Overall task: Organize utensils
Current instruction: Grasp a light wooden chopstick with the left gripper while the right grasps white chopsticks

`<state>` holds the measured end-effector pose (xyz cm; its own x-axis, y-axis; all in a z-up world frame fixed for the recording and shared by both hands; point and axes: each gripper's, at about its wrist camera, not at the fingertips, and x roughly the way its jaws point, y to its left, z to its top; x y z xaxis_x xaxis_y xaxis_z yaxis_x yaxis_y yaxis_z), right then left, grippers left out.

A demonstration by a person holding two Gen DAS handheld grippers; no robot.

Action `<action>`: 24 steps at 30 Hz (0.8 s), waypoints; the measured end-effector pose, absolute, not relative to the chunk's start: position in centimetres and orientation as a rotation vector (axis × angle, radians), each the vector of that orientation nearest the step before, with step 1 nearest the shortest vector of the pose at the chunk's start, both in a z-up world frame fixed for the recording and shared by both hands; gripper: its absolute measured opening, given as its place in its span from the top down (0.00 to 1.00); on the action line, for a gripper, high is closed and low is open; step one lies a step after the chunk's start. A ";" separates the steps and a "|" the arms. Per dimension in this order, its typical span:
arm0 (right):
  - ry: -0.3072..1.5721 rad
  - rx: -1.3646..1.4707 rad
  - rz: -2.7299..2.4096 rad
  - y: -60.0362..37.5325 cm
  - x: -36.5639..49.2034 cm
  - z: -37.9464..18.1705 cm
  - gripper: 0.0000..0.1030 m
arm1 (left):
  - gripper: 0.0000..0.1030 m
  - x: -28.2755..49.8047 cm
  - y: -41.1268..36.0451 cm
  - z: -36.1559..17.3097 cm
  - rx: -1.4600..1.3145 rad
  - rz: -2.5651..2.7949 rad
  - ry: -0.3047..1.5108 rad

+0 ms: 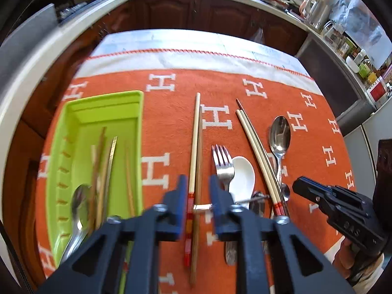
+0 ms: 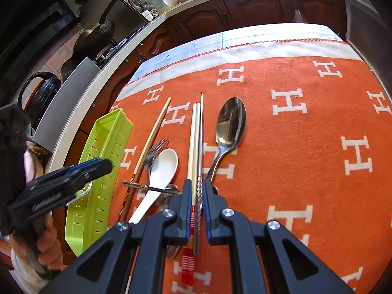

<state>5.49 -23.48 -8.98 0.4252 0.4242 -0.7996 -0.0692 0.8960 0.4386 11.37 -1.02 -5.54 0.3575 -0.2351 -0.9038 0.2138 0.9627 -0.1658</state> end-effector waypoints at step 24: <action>1.109 0.381 0.354 -24.0 6.7 -10.5 0.92 | 0.95 15.1 -1.8 -9.3 0.096 -0.269 1.265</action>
<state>6.72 -23.96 -10.47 0.4029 0.4580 -0.7924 -0.0859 0.8809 0.4655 15.09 -1.79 -9.33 0.2743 -0.1467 -0.9504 0.2520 0.9647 -0.0762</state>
